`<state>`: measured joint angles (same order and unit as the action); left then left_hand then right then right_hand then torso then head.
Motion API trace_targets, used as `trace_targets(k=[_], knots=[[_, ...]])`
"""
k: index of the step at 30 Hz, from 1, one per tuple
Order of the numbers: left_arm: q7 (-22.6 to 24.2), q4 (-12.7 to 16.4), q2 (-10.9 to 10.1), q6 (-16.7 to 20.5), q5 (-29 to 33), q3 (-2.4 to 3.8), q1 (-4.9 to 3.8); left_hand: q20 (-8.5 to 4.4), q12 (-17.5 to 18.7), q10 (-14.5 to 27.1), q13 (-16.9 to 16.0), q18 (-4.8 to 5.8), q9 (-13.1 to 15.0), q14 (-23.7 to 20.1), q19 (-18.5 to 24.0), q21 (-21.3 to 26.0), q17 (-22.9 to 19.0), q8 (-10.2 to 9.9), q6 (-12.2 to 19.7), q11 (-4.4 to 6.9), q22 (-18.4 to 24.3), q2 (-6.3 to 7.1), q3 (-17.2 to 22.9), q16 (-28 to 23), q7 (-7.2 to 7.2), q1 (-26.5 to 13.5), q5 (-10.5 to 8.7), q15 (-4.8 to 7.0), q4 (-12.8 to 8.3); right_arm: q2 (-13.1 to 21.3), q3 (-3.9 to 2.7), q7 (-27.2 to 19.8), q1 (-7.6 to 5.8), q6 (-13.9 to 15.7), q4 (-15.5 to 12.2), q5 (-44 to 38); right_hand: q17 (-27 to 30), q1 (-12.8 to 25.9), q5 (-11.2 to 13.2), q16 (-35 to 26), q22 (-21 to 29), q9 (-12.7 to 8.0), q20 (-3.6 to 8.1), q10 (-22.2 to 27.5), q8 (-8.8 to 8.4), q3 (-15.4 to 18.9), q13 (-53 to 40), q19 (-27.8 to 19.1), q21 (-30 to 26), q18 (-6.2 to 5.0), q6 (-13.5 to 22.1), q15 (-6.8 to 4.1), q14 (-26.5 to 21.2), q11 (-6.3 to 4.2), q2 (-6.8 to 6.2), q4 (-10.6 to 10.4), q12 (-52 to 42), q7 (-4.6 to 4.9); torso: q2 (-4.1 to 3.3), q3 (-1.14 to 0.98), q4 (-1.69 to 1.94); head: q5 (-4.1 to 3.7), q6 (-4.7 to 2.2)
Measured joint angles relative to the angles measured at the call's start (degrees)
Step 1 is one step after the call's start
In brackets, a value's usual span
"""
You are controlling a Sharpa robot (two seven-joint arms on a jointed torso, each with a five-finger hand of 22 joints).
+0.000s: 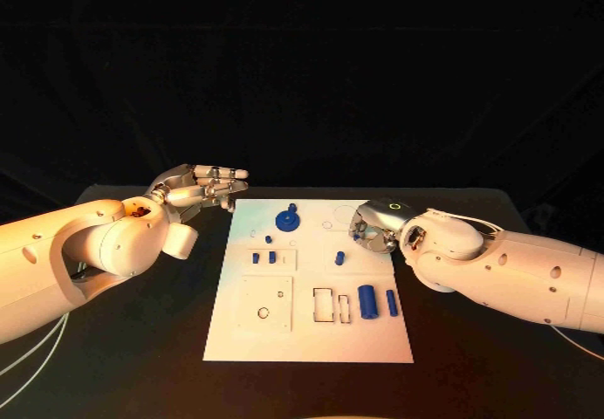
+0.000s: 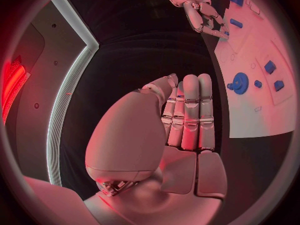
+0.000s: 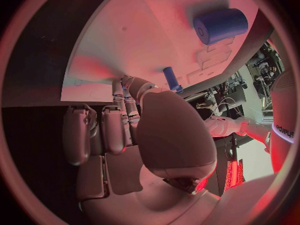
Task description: Assemble the parts on the task board
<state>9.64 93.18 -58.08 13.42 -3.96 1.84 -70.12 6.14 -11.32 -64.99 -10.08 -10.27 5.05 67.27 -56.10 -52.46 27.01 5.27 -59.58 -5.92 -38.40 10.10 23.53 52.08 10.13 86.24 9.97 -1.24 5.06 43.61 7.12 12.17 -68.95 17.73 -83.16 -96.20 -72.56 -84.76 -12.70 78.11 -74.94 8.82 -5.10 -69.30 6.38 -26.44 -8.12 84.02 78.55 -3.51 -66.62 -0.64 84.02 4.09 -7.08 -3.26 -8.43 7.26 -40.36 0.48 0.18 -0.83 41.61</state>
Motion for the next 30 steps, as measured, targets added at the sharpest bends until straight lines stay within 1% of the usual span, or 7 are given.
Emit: trace_targets(k=[5, 9, 14, 17, 23, 25, 30], knots=[[-0.1, -0.2, 0.1, 0.0, 0.0, 0.0, 0.0, 0.0, 0.0, 0.2, 0.0, 0.01, 0.0, 0.0, 0.0, 0.0, -0.1, 0.0, 0.0, -0.19, 0.1, 0.0, 0.0, 0.0, 0.0, 0.0, 0.0, 0.0, 0.0, 0.9, -0.13, 0.1, -0.44, 1.3, -1.2, 0.1, 0.0, 0.2, 0.0, 0.0, 0.0, 0.1, 0.0, 0.0, -0.01, -0.2, 0.0, 0.0, 0.5, 0.0, 0.0, 0.0, 0.0, 0.01, 0.13, 0.0, 0.4, 0.0, 0.03, 0.01, -0.01, -0.07, -0.15], [-0.2, -0.4, 0.2, 0.0, 0.0, 0.0, 0.0, 0.0, 0.0, 0.2, 0.0, 0.02, -0.1, -0.2, 0.0, 0.0, -0.1, 0.0, 0.0, -0.2, 0.1, 0.0, 0.0, 0.0, 0.0, 0.0, 0.0, -0.2, 0.0, 1.6, -0.39, 0.1, -0.94, 2.7, -2.3, 0.3, 0.0, 0.9, 0.0, 0.0, 0.0, 0.1, 0.0, 0.0, -0.1, -0.3, -0.1, 0.0, 0.7, -0.01, 0.0, 0.0, 0.0, 0.01, -0.27, 0.2, 0.4, 0.0, 0.05, 0.02, -0.03, -0.11, -0.37], [-0.2, -0.5, 0.4, 0.0, 0.0, 0.0, 0.0, 0.0, 0.0, 0.2, 0.0, 0.03, -0.1, -0.2, 0.0, 0.0, -0.2, 0.0, 0.2, -0.21, 0.1, 0.0, 0.0, -0.2, 0.21, 0.0, 0.0, -0.2, 0.0, 3.4, -0.67, -0.1, -1.2, 4.3, -5.2, 0.8, 0.0, 1.2, 0.0, 0.2, 0.0, 0.1, 0.0, -0.7, -0.1, -0.3, 0.0, 0.0, 0.8, 0.0, 0.0, 0.0, 0.0, -0.36, -0.56, 0.2, 0.6, 0.0, 0.03, 0.02, -0.02, -0.25, -0.54], [-0.3, -0.5, 0.5, 0.0, 0.0, 0.0, 0.0, 0.0, 0.0, 0.4, 0.0, 0.04, -0.1, -0.2, 0.0, 0.0, -0.2, 0.0, 0.2, -0.41, 0.1, 0.0, -0.2, -0.2, 0.21, 0.0, 0.0, -0.2, -0.2, 4.5, -0.83, -0.2, -1.29, 5.0, -7.8, 1.4, 0.0, 1.2, 0.0, 0.2, 0.0, 0.1, 0.0, -0.7, -0.1, -0.3, 0.0, 0.0, 1.0, 0.61, 0.0, 0.0, 0.0, -0.32, -0.56, 0.2, 0.6, 0.0, 0.01, 0.03, -0.01, -0.22, -0.57], [-0.4, -0.6, 0.9, -0.1, 0.0, -0.05, 0.0, 0.0, 0.0, 0.6, 0.0, 0.05, -0.1, -0.2, 0.0, 0.0, -0.3, 0.0, 0.2, -0.2, 0.1, 0.0, -0.2, -0.2, 0.21, 0.0, 0.0, -0.2, -0.2, 5.0, -0.95, -0.5, -1.29, 6.1, -13.7, 2.8, -0.1, 1.2, 0.1, 0.2, 0.0, 0.1, 0.0, -0.8, -0.12, -0.3, 0.1, 0.0, 1.2, 0.61, -0.2, 0.01, 0.0, -0.34, -0.56, 0.2, 0.6, -0.19, -0.01, 0.01, -0.01, 0.58, -0.71], [-0.4, -0.6, 1.0, -0.1, 0.0, -0.1, 0.01, 0.0, 0.0, 0.6, 0.0, 0.06, -0.1, -0.2, 0.0, 0.0, -0.3, 0.0, 0.2, -0.2, 0.1, 0.0, -0.2, -0.2, 0.2, 0.0, 0.0, -0.2, -0.2, 4.3, -0.96, -0.7, -1.12, 6.3, -14.9, 3.1, -0.1, 1.5, 0.1, 0.2, 0.0, 0.1, 0.0, -0.9, -0.12, -0.5, 0.1, 0.0, 1.2, 0.61, -0.2, 0.01, 0.0, -0.41, -0.85, 0.3, 0.6, -0.2, -0.01, 0.01, -0.01, 0.92, -0.72], [-0.4, -0.7, 1.4, -0.1, 0.0, -0.18, 0.01, 0.0, 0.0, 0.6, 0.0, 0.06, -0.1, -0.2, 0.0, 0.0, -0.3, 0.0, 0.2, -0.2, 0.2, 0.0, -0.2, -0.2, 0.2, 0.0, 0.0, -0.2, -0.2, 1.2, -0.79, -1.2, -0.11, 6.6, -16.6, 3.7, -0.1, 1.7, 0.1, 0.2, 0.0, 0.2, 0.0, -1.0, 0.03, -0.5, 0.1, 0.0, 1.2, 0.61, -0.2, 0.01, 0.0, -0.47, -0.64, 0.3, 0.6, -0.21, -0.01, 0.01, 0.02, 2.28, -0.5]])
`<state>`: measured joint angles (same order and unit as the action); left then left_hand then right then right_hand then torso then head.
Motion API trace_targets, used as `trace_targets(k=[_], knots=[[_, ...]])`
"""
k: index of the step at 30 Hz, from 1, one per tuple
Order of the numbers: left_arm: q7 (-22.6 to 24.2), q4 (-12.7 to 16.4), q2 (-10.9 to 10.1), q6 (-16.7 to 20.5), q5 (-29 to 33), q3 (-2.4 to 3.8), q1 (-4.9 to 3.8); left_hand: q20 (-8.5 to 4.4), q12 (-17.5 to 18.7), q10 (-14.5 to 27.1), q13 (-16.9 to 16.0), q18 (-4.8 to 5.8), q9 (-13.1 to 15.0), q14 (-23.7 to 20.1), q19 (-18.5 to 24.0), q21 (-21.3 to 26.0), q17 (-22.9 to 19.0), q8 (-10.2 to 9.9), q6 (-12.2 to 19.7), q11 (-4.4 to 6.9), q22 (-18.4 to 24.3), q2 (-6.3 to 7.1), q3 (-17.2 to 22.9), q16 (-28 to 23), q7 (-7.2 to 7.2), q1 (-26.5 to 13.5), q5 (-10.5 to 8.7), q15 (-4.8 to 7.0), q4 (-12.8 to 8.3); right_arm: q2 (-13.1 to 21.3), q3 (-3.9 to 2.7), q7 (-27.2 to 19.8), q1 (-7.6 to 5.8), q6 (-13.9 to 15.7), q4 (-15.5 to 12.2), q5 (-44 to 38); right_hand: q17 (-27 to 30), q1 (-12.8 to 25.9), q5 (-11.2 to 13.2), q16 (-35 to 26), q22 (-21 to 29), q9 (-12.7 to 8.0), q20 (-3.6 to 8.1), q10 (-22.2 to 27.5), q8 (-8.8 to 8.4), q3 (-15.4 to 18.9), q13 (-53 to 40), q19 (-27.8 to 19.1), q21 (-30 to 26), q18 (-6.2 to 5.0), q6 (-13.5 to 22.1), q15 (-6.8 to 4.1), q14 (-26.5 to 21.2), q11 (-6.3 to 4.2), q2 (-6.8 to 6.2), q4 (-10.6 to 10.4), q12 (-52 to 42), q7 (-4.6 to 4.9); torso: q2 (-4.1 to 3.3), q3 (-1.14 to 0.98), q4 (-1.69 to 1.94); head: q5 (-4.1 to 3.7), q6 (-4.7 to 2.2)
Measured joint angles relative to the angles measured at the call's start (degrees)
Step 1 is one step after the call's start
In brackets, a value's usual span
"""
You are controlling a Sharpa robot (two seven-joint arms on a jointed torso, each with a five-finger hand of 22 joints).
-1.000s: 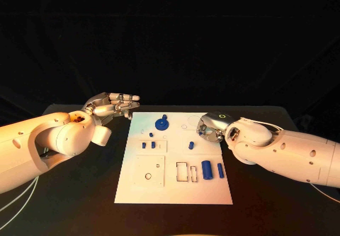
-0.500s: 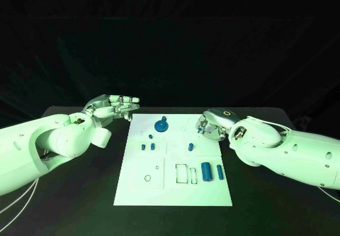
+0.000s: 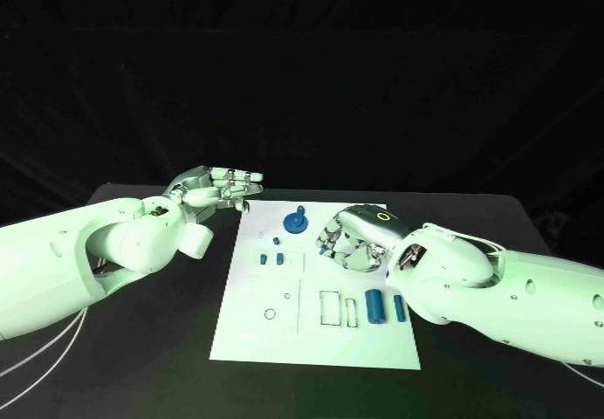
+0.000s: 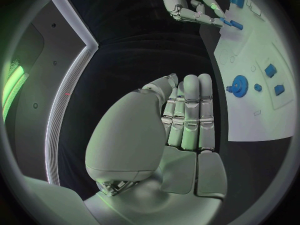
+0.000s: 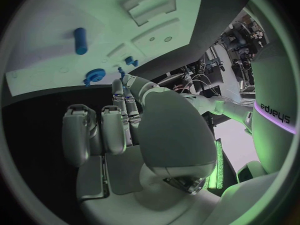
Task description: Assemble the parts on the task board
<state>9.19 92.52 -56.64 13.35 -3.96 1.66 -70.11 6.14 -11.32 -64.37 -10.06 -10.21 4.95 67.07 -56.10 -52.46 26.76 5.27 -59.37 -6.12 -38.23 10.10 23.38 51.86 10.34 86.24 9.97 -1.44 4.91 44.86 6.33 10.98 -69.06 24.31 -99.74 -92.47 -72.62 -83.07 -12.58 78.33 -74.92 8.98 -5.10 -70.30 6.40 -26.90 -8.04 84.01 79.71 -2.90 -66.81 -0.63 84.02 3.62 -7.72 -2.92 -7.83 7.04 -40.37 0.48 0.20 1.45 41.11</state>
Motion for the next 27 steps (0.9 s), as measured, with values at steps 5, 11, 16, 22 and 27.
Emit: trace_targets(k=[5, 11, 16, 22, 27], knots=[[0.0, 0.0, 0.3, 0.0, 0.0, -0.08, 0.01, 0.0, 0.0, 0.0, 0.0, 0.0, -0.1, 0.0, 0.0, 0.2, -0.1, 0.0, 0.0, 0.0, 0.0, 0.0, 0.0, 0.0, 0.0, 0.0, 0.0, 0.0, 0.0, -3.0, 0.32, -0.4, 1.49, 0.0, 0.2, 0.1, 0.0, 0.0, -0.3, 0.0, 0.0, 0.0, 0.0, -0.1, 0.0, 0.0, 0.1, 0.0, 0.0, -0.01, 0.0, 0.0, 0.0, -0.03, 0.0, 0.0, 0.1, -0.01, -0.02, 0.07, 0.09, 1.13, 0.3], [0.0, 0.2, 0.5, 0.0, 0.0, -0.13, 0.02, 0.0, 0.0, 0.0, 0.0, -0.01, -0.1, 0.0, 0.0, 0.2, -0.1, 0.0, 0.0, 0.0, 0.0, 0.0, 0.0, 0.0, 0.0, 0.0, 0.0, 0.0, 0.0, -6.2, 0.79, -0.9, 3.42, -0.4, 2.7, 0.1, 0.0, 0.0, -0.3, 0.0, 0.0, 0.0, 0.0, -0.2, -0.01, 0.0, 0.1, 0.0, 0.0, -0.02, -0.1, 0.0, 0.0, -0.01, 0.0, 0.0, 0.1, 0.13, -0.07, 0.13, 0.1, 2.12, 0.7], [0.0, 0.3, 0.7, 0.0, 0.0, -0.16, 0.02, 0.0, -0.2, 0.0, 0.0, 0.0, 0.0, 0.0, 0.0, 0.2, -0.1, 0.0, 0.0, 0.0, 0.0, 0.0, 0.0, 0.0, 0.0, 0.0, 0.0, 0.0, 0.0, -7.8, 1.04, -1.2, 4.78, -0.9, 4.3, 0.1, 0.0, 0.0, -0.3, 0.0, 0.0, 0.0, 0.0, -0.2, -0.01, 0.0, 0.1, 0.0, 0.0, -0.03, -0.1, 0.0, 0.0, 0.0, -0.01, 0.0, 0.3, 0.13, -0.1, 0.13, 0.1, 2.6, 1.03], [-0.1, 0.5, 0.8, 0.0, 0.0, -0.16, 0.02, 0.0, -0.2, 0.0, 0.0, 0.0, 0.0, 0.0, 0.0, 0.2, -0.1, 0.0, 0.0, 0.0, 0.0, 0.0, 0.0, 0.0, -0.01, 0.0, 0.0, 0.0, 0.0, -9.3, 1.17, -1.3, 5.83, -1.5, 6.0, -0.1, 0.0, 0.2, -0.3, 0.0, 0.0, 0.0, 0.0, -0.2, -0.02, -0.2, 0.1, 0.0, 0.0, -0.05, -0.1, 0.0, 0.0, 0.01, -0.16, 0.2, 0.3, 0.13, -0.1, 0.1, 0.1, 3.28, 1.48], [-0.1, 0.6, 0.8, -0.1, 0.0, -0.16, 0.02, 0.0, -0.2, 0.0, 0.0, 0.0, 0.0, 0.0, 0.0, 0.2, 0.0, 0.0, 0.0, 0.0, 0.0, 0.0, 0.0, 0.0, -0.01, 0.0, 0.0, 0.0, 0.0, -10.0, 1.24, -1.4, 6.42, -2.0, 6.8, -0.3, 0.0, 0.5, -0.3, 0.0, 0.0, 0.0, 0.0, -0.2, -0.1, -0.2, 0.1, 0.0, 0.0, -0.05, -0.1, 0.0, 0.0, 0.07, 0.06, 0.2, 0.3, 0.13, -0.09, 0.08, 0.09, 3.6, 1.73]])
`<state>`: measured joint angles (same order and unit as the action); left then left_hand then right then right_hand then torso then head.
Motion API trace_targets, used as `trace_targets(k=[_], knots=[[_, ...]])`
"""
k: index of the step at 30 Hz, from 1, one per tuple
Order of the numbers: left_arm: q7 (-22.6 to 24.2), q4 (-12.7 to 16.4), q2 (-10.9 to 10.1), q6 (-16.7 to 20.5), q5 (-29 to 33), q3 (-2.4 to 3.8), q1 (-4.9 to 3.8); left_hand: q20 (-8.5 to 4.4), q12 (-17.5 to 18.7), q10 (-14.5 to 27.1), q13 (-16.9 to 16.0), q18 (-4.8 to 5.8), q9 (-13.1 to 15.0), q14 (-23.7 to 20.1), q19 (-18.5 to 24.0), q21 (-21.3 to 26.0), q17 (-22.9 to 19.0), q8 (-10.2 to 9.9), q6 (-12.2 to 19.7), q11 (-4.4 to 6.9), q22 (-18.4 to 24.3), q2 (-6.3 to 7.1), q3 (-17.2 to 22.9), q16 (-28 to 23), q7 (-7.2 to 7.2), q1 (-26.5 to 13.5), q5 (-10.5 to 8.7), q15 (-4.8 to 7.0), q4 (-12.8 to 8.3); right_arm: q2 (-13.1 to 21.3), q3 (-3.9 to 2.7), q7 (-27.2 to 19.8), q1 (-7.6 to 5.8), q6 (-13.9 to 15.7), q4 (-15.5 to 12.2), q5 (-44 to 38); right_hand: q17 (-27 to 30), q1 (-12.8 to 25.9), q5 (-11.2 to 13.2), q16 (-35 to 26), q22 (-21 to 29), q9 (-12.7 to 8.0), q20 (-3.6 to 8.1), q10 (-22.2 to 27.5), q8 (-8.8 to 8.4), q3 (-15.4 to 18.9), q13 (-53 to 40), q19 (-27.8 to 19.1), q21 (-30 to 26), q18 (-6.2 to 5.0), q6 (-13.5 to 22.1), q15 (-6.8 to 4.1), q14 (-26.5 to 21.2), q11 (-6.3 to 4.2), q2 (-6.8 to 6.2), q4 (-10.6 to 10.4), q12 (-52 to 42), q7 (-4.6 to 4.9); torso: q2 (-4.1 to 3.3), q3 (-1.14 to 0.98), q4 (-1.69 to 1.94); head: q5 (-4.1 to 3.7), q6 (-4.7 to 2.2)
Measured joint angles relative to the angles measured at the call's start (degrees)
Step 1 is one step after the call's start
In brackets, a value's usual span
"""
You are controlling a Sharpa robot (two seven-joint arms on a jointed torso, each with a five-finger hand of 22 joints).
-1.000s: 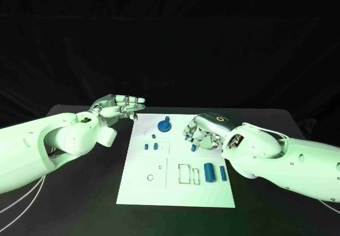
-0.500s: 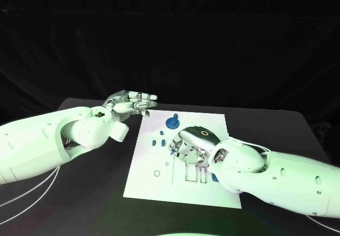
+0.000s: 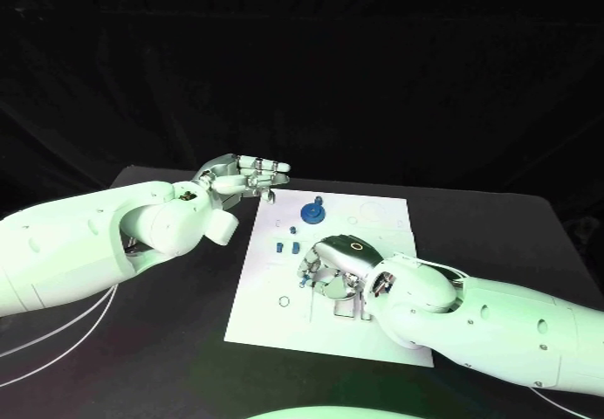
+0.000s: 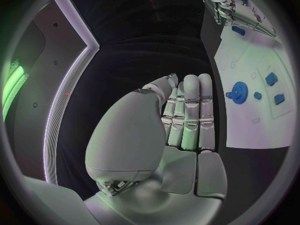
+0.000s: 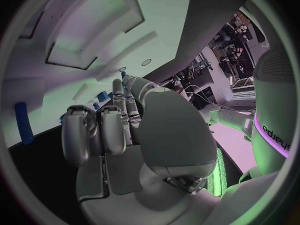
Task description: Assemble the parts on the task board
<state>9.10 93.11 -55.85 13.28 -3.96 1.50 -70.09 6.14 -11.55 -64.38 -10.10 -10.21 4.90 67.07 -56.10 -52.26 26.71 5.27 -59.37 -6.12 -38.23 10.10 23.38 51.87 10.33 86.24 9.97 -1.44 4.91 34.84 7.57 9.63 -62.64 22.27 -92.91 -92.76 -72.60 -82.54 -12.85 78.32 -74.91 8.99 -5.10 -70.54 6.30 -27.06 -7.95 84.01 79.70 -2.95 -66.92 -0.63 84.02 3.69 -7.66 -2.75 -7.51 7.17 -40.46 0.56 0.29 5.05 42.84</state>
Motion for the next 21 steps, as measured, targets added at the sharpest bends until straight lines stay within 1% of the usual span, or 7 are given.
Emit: trace_targets(k=[5, 15, 21], knots=[[-0.1, 0.0, 0.0, 0.0, 0.0, -0.01, 0.0, 0.0, 0.0, 0.0, 0.0, 0.0, 0.0, 0.0, 0.0, 0.0, 0.0, 0.0, 0.0, 0.0, 0.0, 0.0, 0.0, 0.0, 0.0, 0.0, 0.0, 0.0, 0.0, -0.5, 0.04, 0.0, 0.49, -0.4, 0.4, -0.2, 0.0, 0.0, 0.0, 0.0, 0.0, 0.0, 0.0, 0.0, -0.03, 0.0, 0.0, 0.0, 0.0, -0.01, 0.0, 0.0, 0.0, 0.01, 0.0, 0.0, 0.0, 0.0, -0.01, -0.01, -0.03, 0.28, 0.23], [-0.2, 0.1, 0.0, -0.1, 0.0, -0.01, -0.01, 0.0, 0.0, 0.0, 0.0, 0.0, 0.0, 0.0, 0.0, 0.0, -0.1, 0.0, 0.0, 0.0, 0.1, 0.0, 0.0, 0.0, 0.0, 0.0, 0.0, 0.0, 0.0, -1.0, -0.03, 0.0, 0.66, -0.5, 1.4, -1.0, 0.0, 0.0, 0.0, 0.0, 0.0, 0.0, 0.0, 0.0, -0.19, 0.0, 0.0, 0.0, 0.0, -0.02, 0.0, 0.0, 0.0, 0.04, 0.0, 0.0, 0.0, -0.01, 0.01, 0.0, -0.04, 0.48, 0.61], [-0.4, 0.1, -0.1, -0.3, 0.0, -0.01, -0.01, 0.0, 0.0, 0.1, 0.0, 0.0, 0.0, 0.0, 0.0, 0.0, -0.1, 0.0, 0.0, -0.11, 0.1, 0.0, 0.0, 0.0, 0.02, 0.0, 0.0, 0.0, 0.0, -1.4, -0.05, 0.4, 0.65, -1.0, 1.5, -1.7, 0.0, 0.0, -0.2, 0.0, 0.0, 0.0, 0.0, -0.1, -0.26, 0.0, 0.0, 0.0, 0.0, -0.04, 0.1, 0.0, 0.0, 0.11, 0.0, 0.0, 0.0, -0.09, 0.02, 0.02, -0.05, 0.52, 0.68]])
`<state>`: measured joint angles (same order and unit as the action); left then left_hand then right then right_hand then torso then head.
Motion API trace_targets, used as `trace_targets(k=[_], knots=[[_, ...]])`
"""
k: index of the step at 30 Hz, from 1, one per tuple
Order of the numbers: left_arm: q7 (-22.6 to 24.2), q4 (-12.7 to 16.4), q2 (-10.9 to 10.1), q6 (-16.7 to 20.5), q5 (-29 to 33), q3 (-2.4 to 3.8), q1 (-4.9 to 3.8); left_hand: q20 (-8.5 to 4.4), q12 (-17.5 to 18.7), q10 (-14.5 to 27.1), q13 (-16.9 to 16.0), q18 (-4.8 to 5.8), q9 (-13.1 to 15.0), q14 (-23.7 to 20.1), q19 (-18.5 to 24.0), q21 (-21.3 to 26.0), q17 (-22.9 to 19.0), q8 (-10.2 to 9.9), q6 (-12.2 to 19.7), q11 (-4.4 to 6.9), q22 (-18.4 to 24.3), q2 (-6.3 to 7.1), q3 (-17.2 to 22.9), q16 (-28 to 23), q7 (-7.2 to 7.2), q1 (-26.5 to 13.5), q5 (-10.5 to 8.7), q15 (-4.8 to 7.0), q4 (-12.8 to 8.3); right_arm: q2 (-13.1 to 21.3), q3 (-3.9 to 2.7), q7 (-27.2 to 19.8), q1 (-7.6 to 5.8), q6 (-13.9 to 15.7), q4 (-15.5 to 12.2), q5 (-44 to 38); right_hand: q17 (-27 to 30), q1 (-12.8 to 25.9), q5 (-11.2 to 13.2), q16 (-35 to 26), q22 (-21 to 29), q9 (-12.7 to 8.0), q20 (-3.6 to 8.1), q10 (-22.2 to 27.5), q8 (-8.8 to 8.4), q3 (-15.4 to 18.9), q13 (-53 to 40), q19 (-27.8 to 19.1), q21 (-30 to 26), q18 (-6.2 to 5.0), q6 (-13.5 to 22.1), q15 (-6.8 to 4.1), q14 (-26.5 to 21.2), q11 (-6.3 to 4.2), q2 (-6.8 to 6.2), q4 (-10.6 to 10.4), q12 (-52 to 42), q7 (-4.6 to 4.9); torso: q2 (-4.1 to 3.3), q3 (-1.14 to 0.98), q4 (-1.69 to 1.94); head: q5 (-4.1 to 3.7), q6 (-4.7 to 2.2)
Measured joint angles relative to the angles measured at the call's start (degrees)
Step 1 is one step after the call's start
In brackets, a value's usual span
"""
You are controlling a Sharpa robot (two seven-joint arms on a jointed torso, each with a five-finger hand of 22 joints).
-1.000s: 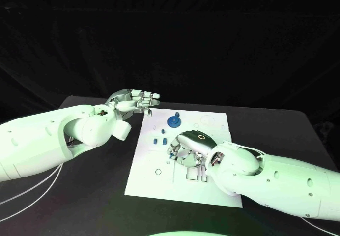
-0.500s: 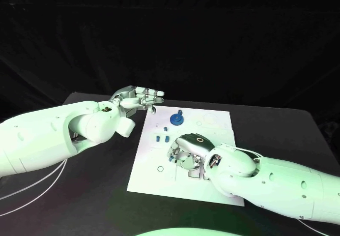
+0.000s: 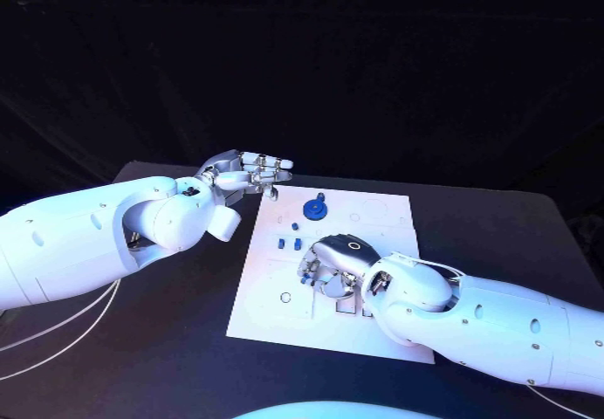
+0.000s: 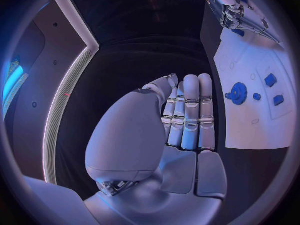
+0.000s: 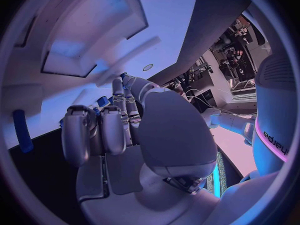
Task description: Assemble the parts on the task board
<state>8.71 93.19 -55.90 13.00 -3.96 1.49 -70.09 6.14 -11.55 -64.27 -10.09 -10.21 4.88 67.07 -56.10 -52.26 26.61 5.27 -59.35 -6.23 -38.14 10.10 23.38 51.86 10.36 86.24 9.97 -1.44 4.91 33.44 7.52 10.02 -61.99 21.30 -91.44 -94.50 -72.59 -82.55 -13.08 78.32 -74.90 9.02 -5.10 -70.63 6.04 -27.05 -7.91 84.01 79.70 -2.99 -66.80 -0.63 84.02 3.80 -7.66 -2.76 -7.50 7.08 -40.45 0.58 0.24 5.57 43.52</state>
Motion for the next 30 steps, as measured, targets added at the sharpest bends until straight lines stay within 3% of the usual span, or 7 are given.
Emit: trace_targets(k=[11, 16, 22, 30], knots=[[-0.3, 0.0, 0.0, -0.2, 0.0, 0.0, 0.0, 0.0, 0.0, 0.1, 0.0, 0.02, 0.0, 0.0, 0.0, 0.0, 0.0, 0.0, 0.2, -0.1, 0.0, 0.0, 0.0, 0.0, 0.18, 0.0, 0.0, 0.0, 0.0, -0.7, 0.07, 0.9, 0.04, -1.7, -0.1, -1.9, 0.2, 0.8, 0.0, 0.0, 0.0, 0.0, 0.0, 0.1, 0.19, 0.0, 0.0, 0.0, 0.0, -0.02, 0.0, 0.0, 0.0, 0.12, -0.32, 0.0, 0.5, -0.01, 0.02, -0.01, 0.03, -0.04, 0.02], [-0.5, 0.0, 0.0, -0.3, 0.0, 0.0, 0.0, 0.0, 0.0, 0.1, 0.0, 0.03, 0.0, 0.0, 0.0, 0.0, -0.1, 0.0, 0.2, -0.1, 0.1, 0.0, 0.0, -0.2, 0.18, 0.0, 0.0, 0.0, 0.0, -1.0, 0.07, 1.1, -0.01, -2.3, 0.0, -2.4, 0.7, 3.6, -1.3, 0.0, 0.0, -0.3, -0.03, 2.8, -1.05, 0.8, 0.7, 0.0, -1.0, -0.02, 1.9, 0.24, 0.0, 0.89, -1.49, -0.6, 2.6, 1.28, 0.05, -0.01, 0.03, 0.03, -0.02], [-0.7, -0.1, 0.0, -0.4, 0.0, 0.0, 0.0, 0.0, 0.0, 0.1, 0.0, 0.03, 0.0, 0.0, 0.0, 0.2, -0.1, 0.0, 0.2, -0.1, 0.1, 0.0, -0.2, -0.2, 0.18, 0.0, 0.0, 0.0, -0.2, -0.7, 0.13, 1.2, 0.01, -2.2, -0.1, -2.7, 2.1, 4.8, -1.3, -0.9, 0.0, -0.9, -1.19, 6.4, -2.15, 1.5, 1.8, -0.6, -3.7, -0.05, 3.9, 1.09, 0.0, 1.8, -2.6, -0.4, 3.7, 2.24, 0.05, -0.01, 0.03, 0.01, -0.15], [-0.9, -0.2, 0.0, -0.5, 0.0, -0.01, 0.0, 0.21, 0.0, 0.1, 0.0, 0.04, -0.1, -0.2, 0.2, 0.2, -0.1, -0.2, 0.2, -0.1, 0.1, 0.0, -0.2, -0.2, 0.18, 0.0, 0.0, -0.2, -0.2, 1.3, 0.29, 1.7, 0.18, -0.9, -1.5, -3.1, 3.1, 5.0, -1.3, -1.3, 0.0, -1.3, -1.65, 8.2, -2.08, 2.3, 2.0, -1.0, -5.5, -0.05, 4.9, 1.36, -0.1, 2.25, -2.91, -0.1, 3.7, 2.22, 0.05, -0.05, 0.02, -0.19, -0.44]])
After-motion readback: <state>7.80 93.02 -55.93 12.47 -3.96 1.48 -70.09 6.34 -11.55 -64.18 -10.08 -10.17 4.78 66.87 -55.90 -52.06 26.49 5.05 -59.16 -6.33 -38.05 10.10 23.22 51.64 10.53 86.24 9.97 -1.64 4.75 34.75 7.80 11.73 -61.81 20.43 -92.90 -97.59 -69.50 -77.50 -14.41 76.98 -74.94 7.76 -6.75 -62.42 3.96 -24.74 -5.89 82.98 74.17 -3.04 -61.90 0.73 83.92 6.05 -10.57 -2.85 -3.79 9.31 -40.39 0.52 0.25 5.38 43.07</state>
